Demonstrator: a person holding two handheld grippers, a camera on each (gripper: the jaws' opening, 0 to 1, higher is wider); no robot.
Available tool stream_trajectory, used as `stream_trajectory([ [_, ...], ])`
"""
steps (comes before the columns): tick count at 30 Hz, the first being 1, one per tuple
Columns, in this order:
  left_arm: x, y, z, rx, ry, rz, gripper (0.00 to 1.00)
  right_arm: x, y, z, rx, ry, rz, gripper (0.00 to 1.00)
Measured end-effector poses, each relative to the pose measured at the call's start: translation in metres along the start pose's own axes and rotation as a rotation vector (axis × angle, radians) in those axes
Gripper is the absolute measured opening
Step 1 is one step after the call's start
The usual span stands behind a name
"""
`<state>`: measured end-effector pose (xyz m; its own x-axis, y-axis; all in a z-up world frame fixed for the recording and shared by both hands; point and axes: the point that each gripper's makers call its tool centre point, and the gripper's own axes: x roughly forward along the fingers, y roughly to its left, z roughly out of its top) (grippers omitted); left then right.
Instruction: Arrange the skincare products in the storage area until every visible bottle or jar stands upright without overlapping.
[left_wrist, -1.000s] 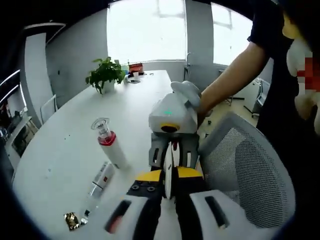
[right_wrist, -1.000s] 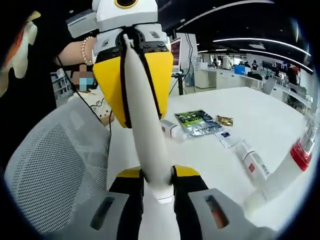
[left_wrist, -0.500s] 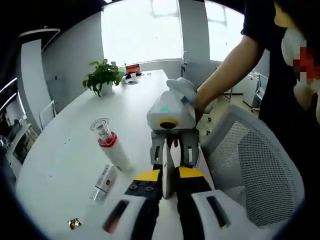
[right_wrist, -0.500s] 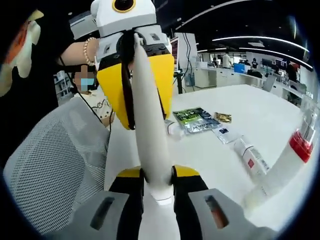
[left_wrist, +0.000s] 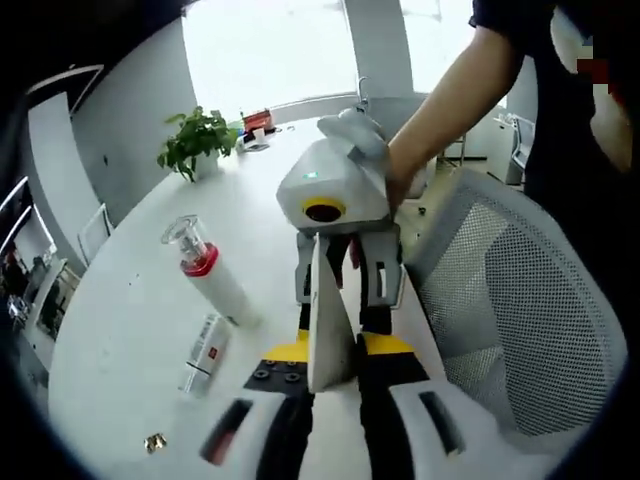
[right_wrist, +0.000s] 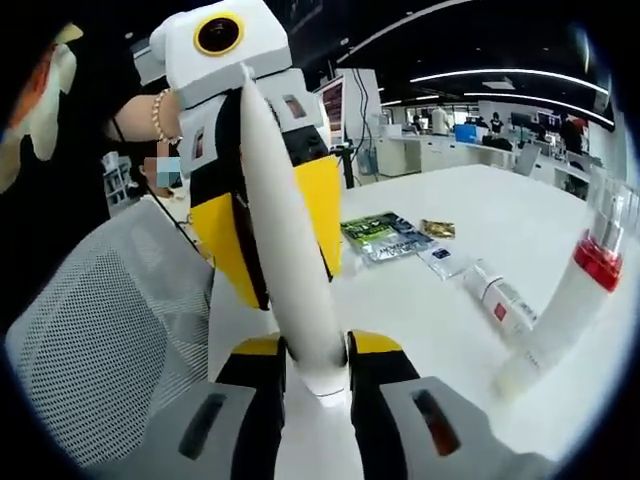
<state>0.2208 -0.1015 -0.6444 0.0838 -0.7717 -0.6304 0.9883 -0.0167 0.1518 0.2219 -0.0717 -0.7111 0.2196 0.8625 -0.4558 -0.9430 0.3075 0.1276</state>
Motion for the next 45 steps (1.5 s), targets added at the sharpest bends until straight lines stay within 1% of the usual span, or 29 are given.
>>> stream_trajectory([
  [2, 0.001, 0.0, 0.001, 0.008, -0.002, 0.001, 0.2, -0.003, -0.004, -0.001, 0.031, -0.014, -0.027, 0.27],
  [7, 0.002, 0.004, 0.001, 0.026, -0.007, 0.007, 0.2, -0.012, -0.011, 0.0, 0.065, -0.041, -0.071, 0.31],
  [9, 0.004, 0.007, 0.001, 0.033, -0.011, 0.011, 0.2, -0.017, -0.014, 0.0, 0.086, -0.049, -0.093, 0.35],
  [13, 0.007, 0.015, 0.004, 0.047, -0.018, 0.011, 0.2, -0.027, -0.023, -0.005, 0.111, -0.053, -0.147, 0.46],
  [17, 0.012, 0.027, 0.005, 0.055, -0.021, 0.018, 0.21, -0.04, -0.031, -0.011, 0.142, -0.058, -0.203, 0.59],
  [23, 0.019, 0.046, 0.007, 0.053, -0.029, 0.026, 0.21, -0.056, -0.043, -0.019, 0.178, -0.066, -0.269, 0.74],
  [26, 0.021, 0.054, 0.009, 0.057, -0.03, 0.029, 0.21, -0.062, -0.046, -0.022, 0.192, -0.067, -0.293, 0.79],
  [32, 0.027, 0.075, 0.009, 0.055, -0.032, 0.034, 0.21, -0.073, -0.048, -0.025, 0.196, -0.075, -0.333, 0.84],
  [35, 0.031, 0.09, 0.01, 0.046, -0.04, 0.044, 0.21, -0.079, -0.047, -0.022, 0.209, -0.098, -0.353, 0.89],
  [38, 0.034, 0.104, 0.009, 0.042, -0.043, 0.052, 0.21, -0.083, -0.048, -0.023, 0.213, -0.104, -0.365, 0.91],
  [39, 0.035, 0.108, 0.009, 0.039, -0.044, 0.056, 0.21, -0.083, -0.048, -0.024, 0.214, -0.105, -0.366, 0.91],
  [42, 0.037, 0.117, 0.009, 0.03, -0.048, 0.064, 0.21, -0.083, -0.048, -0.028, 0.232, -0.112, -0.366, 0.96],
  [45, 0.04, 0.125, 0.009, 0.026, -0.052, 0.073, 0.21, -0.081, -0.047, -0.033, 0.238, -0.096, -0.364, 0.98],
])
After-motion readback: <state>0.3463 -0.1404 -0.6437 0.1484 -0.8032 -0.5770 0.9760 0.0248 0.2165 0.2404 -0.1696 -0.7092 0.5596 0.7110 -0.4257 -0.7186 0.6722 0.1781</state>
